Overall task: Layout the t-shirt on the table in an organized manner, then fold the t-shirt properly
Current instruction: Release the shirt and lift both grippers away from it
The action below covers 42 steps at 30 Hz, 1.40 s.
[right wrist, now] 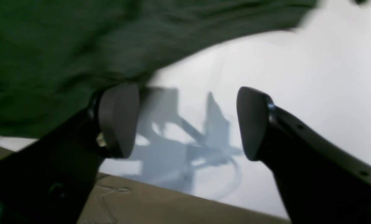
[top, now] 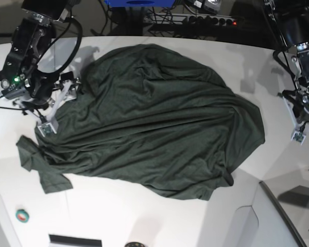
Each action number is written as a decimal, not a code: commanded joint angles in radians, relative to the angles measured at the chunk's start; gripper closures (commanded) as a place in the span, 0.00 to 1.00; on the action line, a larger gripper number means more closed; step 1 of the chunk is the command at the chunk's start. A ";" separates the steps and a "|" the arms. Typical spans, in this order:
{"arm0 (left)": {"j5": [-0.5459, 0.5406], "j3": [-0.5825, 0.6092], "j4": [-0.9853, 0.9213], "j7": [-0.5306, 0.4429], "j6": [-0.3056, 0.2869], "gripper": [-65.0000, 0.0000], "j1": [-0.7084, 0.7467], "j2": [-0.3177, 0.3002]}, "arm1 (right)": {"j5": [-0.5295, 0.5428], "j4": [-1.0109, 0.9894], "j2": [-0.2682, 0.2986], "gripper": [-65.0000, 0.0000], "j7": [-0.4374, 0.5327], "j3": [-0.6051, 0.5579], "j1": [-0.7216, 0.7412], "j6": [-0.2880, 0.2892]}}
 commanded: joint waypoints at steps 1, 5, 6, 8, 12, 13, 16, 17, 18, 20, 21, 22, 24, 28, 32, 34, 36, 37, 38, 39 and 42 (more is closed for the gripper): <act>0.001 -0.010 0.038 -0.013 0.001 1.00 -0.004 -0.019 | 0.022 -0.003 0.004 0.25 0.011 0.003 0.015 -0.003; 0.001 -0.010 0.071 -0.013 0.001 1.00 0.034 -0.019 | 0.107 -0.075 0.004 0.26 0.014 0.017 0.028 -0.004; 0.001 -0.010 0.080 -0.013 0.001 1.00 0.043 -0.019 | 0.141 -0.094 0.004 0.26 0.013 0.046 0.032 -0.004; 0.001 -0.010 0.093 -0.013 0.001 1.00 0.060 -0.019 | 0.218 -0.135 0.002 0.26 -0.004 0.112 0.046 -0.004; 0.001 -0.010 0.091 -0.013 0.001 1.00 0.068 -0.020 | 0.321 -0.229 0.004 0.26 -0.076 0.236 0.087 -0.004; 0.001 -0.010 0.091 -0.013 0.001 1.00 0.068 -0.020 | 0.330 -0.249 0.004 0.26 -0.085 0.254 0.097 -0.004; 0.001 -0.010 0.091 -0.013 0.001 1.00 0.069 -0.020 | 0.333 -0.298 0.004 0.26 -0.107 0.282 0.112 -0.004; 0.001 -0.010 0.091 -0.013 0.001 1.00 0.071 -0.020 | 0.333 -0.308 0.004 0.26 -0.107 0.281 0.112 -0.001; 0.001 -0.010 0.093 -0.013 0.001 1.00 0.077 -0.020 | 0.335 -0.319 0.004 0.26 -0.107 0.279 0.112 -0.001; 0.001 -0.010 0.096 -0.013 0.001 1.00 0.082 -0.019 | 0.335 -0.348 0.004 0.26 -0.102 0.279 0.124 0.000; 0.001 -0.010 0.099 -0.013 0.001 1.00 0.082 -0.017 | 0.335 -0.370 0.004 0.26 -0.102 0.287 0.135 0.000; 0.001 -0.010 0.099 -0.013 0.001 1.00 0.083 -0.017 | 0.335 -0.391 0.004 0.26 -0.102 0.287 0.144 0.000; 0.001 -0.010 0.099 -0.013 0.001 1.00 0.095 -0.017 | 0.335 -0.422 0.006 0.26 -0.102 0.287 0.157 0.001; 0.001 -0.010 0.114 -0.013 0.001 1.00 0.109 -0.017 | 0.335 -0.436 0.006 0.26 -0.108 0.287 0.180 0.001; 0.000 -0.012 0.119 -0.013 0.001 1.00 0.128 -0.019 | 0.348 -0.428 0.006 0.26 -0.119 0.287 0.187 0.001; 0.000 -0.012 0.119 -0.013 0.001 1.00 0.128 -0.019 | 0.411 -0.422 0.006 0.26 -0.164 0.287 0.181 0.001; 0.000 -0.024 0.119 -0.013 0.001 1.00 0.128 -0.019 | 0.474 -0.399 0.021 0.26 -0.202 0.288 0.169 0.000; 0.000 -0.036 0.119 -0.013 0.001 1.00 0.128 -0.017 | 0.506 -0.390 0.022 0.26 -0.211 0.288 0.163 -0.003; 0.000 -0.044 0.119 -0.013 0.001 1.00 0.126 -0.016 | 0.529 -0.390 0.026 0.26 -0.213 0.288 0.163 -0.004; 0.000 -0.047 0.119 -0.013 0.001 1.00 0.126 -0.016 | 0.540 -0.397 0.026 0.26 -0.213 0.288 0.164 -0.004; 0.000 -0.047 0.119 -0.013 0.001 1.00 0.128 -0.017 | 0.540 -0.433 0.027 0.26 -0.179 0.285 0.173 -0.011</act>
